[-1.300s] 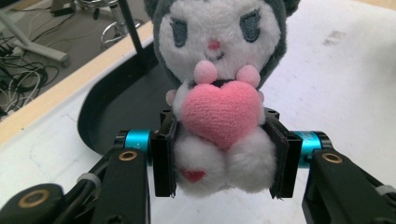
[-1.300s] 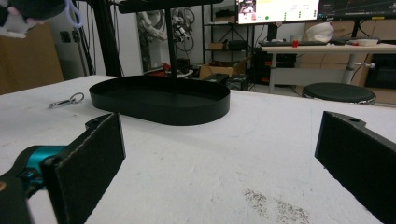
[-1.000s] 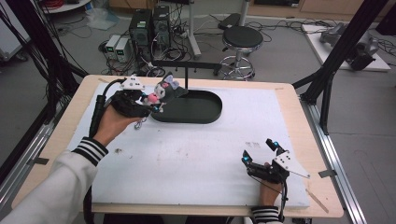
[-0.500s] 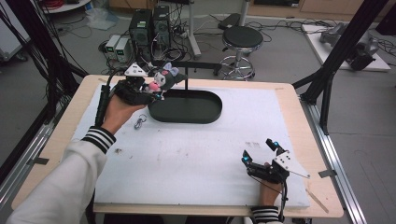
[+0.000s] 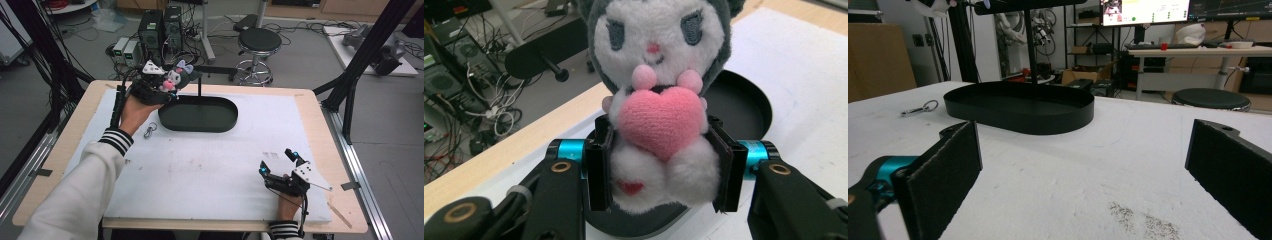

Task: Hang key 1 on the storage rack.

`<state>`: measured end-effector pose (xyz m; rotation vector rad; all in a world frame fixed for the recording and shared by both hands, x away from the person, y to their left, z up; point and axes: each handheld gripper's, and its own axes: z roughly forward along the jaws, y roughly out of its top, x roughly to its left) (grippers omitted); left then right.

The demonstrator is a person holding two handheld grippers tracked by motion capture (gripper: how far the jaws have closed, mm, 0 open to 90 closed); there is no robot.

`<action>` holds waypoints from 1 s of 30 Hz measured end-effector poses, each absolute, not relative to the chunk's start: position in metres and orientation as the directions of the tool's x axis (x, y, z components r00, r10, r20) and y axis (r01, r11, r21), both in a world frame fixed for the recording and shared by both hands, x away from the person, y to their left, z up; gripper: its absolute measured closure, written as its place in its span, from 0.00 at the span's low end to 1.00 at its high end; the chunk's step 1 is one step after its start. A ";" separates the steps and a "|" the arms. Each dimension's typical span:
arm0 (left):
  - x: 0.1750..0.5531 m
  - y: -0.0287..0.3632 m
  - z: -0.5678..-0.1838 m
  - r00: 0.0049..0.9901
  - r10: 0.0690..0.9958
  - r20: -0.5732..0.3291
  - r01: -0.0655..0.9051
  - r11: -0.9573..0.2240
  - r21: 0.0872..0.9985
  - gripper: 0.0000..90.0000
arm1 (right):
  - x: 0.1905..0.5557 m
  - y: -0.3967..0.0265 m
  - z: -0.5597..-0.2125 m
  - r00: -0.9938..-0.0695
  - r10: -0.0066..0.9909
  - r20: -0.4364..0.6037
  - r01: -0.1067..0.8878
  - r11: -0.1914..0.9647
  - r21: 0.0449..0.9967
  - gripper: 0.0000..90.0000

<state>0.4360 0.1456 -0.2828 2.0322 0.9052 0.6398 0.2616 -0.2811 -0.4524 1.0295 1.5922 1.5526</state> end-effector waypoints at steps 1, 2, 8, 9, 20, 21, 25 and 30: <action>0.437 0.145 -0.284 0.612 0.782 0.119 0.374 -0.419 0.827 0.60 | 0.262 -0.281 -0.452 -0.458 0.887 0.059 0.080 -0.024 0.996 0.01; 0.438 0.145 -0.284 0.610 0.784 0.116 0.378 -0.417 0.827 0.60 | 0.262 -0.281 -0.453 -0.458 0.887 0.058 0.080 -0.023 0.997 0.01; 0.442 0.144 -0.284 0.594 0.795 0.122 0.385 -0.414 0.825 0.60 | 0.261 -0.281 -0.453 -0.457 0.887 0.069 0.087 -0.033 0.996 0.01; 0.443 0.144 -0.284 0.593 0.796 0.119 0.386 -0.410 0.826 0.60 | 0.262 -0.281 -0.453 -0.458 0.886 0.068 0.085 -0.033 0.996 0.01; 0.452 0.139 -0.282 0.583 0.803 0.123 0.381 -0.404 0.831 0.60 | 0.262 -0.282 -0.453 -0.457 0.887 0.063 0.081 -0.029 0.996 0.01; 0.453 0.138 -0.281 0.583 0.803 0.123 0.382 -0.405 0.831 0.60 | 0.262 -0.282 -0.453 -0.456 0.888 0.064 0.082 -0.030 0.996 0.01; 0.453 0.137 -0.281 0.584 0.802 0.125 0.377 -0.404 0.834 0.60 | 0.262 -0.282 -0.453 -0.457 0.887 0.064 0.082 -0.030 0.996 0.01; 0.453 0.134 -0.282 0.588 0.799 0.125 0.375 -0.406 0.833 0.60 | 0.262 -0.282 -0.453 -0.457 0.887 0.064 0.082 -0.030 0.996 0.01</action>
